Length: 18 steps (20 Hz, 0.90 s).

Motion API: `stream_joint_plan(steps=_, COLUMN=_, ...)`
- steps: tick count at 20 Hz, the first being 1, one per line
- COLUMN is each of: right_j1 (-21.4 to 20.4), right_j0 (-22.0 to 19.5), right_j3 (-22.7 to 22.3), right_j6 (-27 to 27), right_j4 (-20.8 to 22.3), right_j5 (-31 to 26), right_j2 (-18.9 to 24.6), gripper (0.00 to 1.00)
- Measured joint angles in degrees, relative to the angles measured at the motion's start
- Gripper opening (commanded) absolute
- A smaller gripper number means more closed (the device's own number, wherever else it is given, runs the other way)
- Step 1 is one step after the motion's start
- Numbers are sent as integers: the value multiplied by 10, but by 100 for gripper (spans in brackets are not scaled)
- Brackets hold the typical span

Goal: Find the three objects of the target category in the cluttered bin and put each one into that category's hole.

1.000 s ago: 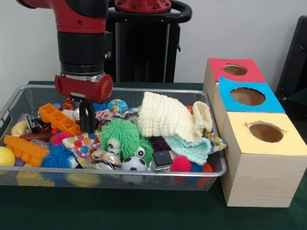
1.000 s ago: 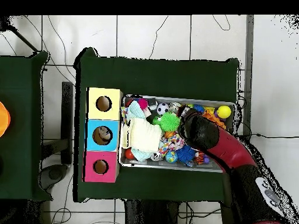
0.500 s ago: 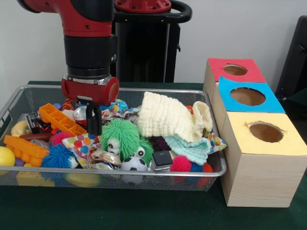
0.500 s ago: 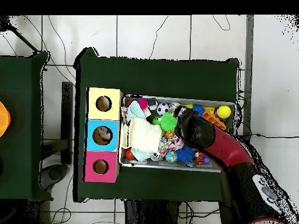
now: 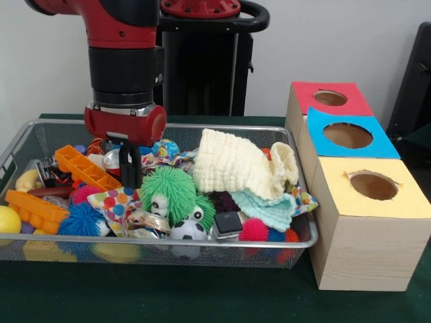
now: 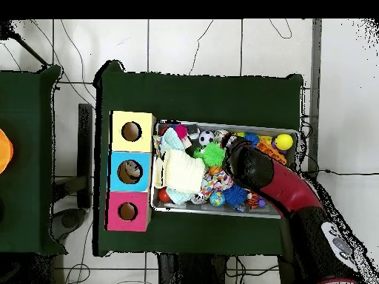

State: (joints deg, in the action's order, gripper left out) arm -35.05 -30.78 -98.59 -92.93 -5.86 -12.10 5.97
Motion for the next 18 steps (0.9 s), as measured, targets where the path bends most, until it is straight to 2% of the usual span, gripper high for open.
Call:
stream_joint_plan(steps=9, right_j1=-14, right_j0=-1, right_j3=0, right_j6=0, right_j4=0, right_j5=0, right_j2=0, gripper=0)
stream_joint_plan(steps=18, right_j1=-2, right_j0=-2, right_j3=10, right_j6=0, right_j4=0, right_j5=0, right_j2=-4, gripper=0)
